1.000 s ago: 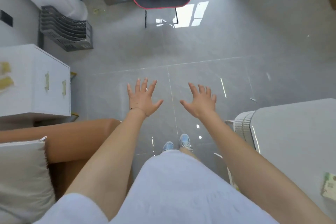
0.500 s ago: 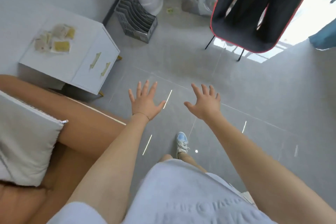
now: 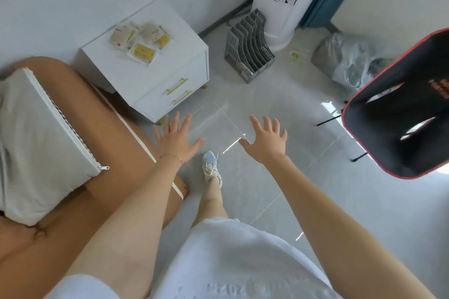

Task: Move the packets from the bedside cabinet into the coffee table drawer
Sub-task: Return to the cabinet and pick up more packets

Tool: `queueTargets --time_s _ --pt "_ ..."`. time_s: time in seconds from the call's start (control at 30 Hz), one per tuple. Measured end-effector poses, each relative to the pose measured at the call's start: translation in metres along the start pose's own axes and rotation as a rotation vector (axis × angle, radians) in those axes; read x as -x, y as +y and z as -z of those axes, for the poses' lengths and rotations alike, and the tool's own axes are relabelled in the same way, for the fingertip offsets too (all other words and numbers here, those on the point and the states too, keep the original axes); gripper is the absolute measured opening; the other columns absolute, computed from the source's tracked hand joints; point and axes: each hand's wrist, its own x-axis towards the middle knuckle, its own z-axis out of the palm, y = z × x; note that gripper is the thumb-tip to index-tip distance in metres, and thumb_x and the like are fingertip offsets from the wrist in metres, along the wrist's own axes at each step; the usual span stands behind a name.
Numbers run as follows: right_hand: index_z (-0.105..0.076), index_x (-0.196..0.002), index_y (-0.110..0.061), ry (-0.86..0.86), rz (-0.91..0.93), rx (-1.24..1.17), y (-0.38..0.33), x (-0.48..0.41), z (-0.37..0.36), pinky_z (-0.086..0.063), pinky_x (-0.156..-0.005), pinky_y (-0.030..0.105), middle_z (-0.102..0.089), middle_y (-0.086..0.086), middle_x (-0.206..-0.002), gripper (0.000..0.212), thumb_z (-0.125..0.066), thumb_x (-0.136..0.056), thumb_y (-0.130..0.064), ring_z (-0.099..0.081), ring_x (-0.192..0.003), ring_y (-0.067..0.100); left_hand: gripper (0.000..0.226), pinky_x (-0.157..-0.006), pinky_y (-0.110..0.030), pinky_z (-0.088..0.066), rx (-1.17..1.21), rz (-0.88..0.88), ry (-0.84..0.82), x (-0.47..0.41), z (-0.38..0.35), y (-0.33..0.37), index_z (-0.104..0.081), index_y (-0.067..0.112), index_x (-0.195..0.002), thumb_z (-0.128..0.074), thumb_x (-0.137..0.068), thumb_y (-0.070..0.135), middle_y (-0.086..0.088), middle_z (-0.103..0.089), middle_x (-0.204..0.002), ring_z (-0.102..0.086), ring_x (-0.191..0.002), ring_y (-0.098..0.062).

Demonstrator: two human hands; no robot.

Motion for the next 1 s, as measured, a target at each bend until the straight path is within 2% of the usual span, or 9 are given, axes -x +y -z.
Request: queueTargets --time_s 0.3,0.6,0.87,1.0 --pt "-0.003 -0.153 -0.034 -0.010 0.156 0.110 -0.103 -0.106 0.077 -0.006 -0.119 0.053 -0.004 0.004 -0.162 0.076 -0.041 -0.092 -0.060 0.004 -0.149 0.031 0.077 -0.114 -0.057 0.006 -0.007 0.052 -0.003 -0.106 0.063 -0.055 -0.002 0.033 -0.151 -0.033 -0.088 0.066 0.000 0.006 -0.160 0.011 -0.146 -0.026" --pt "0.000 -0.153 -0.034 -0.036 0.308 0.203 -0.191 -0.214 0.128 -0.007 -0.119 0.053 -0.004 0.005 -0.162 0.078 -0.042 -0.092 -0.058 0.004 -0.149 0.030 0.076 -0.115 -0.054 0.008 0.107 0.238 -0.037 -0.179 0.089 -0.100 0.001 0.036 -0.150 -0.032 -0.088 0.066 0.002 0.010 -0.160 0.013 -0.146 -0.021" --pt "0.005 -0.152 -0.035 -0.115 0.428 0.349 -0.258 -0.328 0.155 -0.011 -0.117 0.050 0.000 0.003 -0.162 0.079 -0.038 -0.093 -0.061 0.004 -0.149 0.029 0.075 -0.114 -0.055 0.010 0.147 0.358 -0.049 -0.272 0.106 -0.128 0.003 0.034 -0.150 -0.030 -0.091 0.064 0.001 0.012 -0.159 0.016 -0.146 -0.023" --pt "0.004 -0.153 -0.034 -0.161 0.511 0.447 -0.284 -0.375 0.167 -0.012 -0.117 0.051 0.000 0.003 -0.162 0.078 -0.037 -0.093 -0.061 0.004 -0.149 0.029 0.075 -0.114 -0.055 0.010 0.316 0.486 -0.050 -0.312 0.115 -0.132 0.000 0.033 -0.151 -0.036 -0.091 0.061 0.000 0.010 -0.160 0.015 -0.146 -0.023"
